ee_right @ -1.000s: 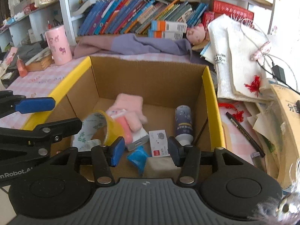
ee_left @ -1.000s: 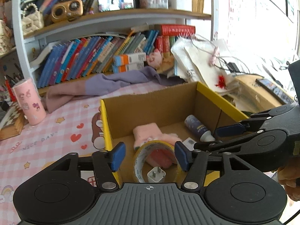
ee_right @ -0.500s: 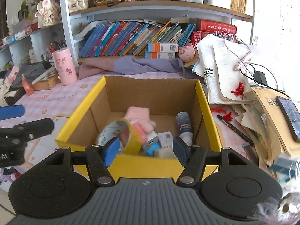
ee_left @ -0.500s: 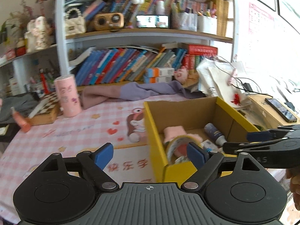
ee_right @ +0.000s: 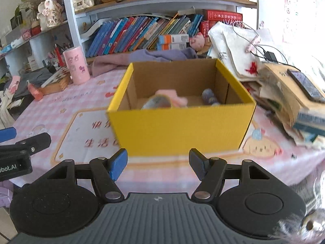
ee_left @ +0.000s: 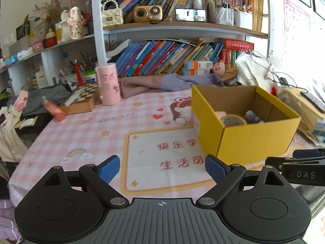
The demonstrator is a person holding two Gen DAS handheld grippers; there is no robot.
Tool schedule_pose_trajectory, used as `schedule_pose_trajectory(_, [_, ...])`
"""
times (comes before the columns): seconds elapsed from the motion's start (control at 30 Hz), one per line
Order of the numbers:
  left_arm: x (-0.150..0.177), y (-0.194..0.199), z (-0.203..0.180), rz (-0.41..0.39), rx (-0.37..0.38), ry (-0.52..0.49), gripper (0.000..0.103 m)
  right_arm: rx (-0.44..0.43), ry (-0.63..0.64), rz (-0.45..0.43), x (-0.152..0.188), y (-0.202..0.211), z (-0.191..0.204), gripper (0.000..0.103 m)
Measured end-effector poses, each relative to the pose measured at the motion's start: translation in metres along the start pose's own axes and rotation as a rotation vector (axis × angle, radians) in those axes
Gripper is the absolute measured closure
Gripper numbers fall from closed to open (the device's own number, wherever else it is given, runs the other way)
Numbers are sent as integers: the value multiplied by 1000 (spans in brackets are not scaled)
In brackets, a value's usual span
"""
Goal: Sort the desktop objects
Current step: 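Withdraw both open tools from the yellow box back over the table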
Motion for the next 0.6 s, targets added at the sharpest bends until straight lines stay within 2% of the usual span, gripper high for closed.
schedule_pose_trajectory(0.27, [28, 24, 20, 26, 21, 13, 7, 31, 5, 22, 36, 22, 29, 36])
schedule_pose_trajectory(0.6, [50, 43, 37, 56, 28, 17, 7, 44, 11, 45, 61, 39, 53, 34])
Point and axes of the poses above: each gripper's, at about its wrist camera, not at the fingertips, and y roughly against the way its jaws point, z to its left, x to its underside, the point moved 6 cm from there along -y, roughly the way its jaws point, and after that the axes turned 2 degrees about -z, right-handed, at the moved point
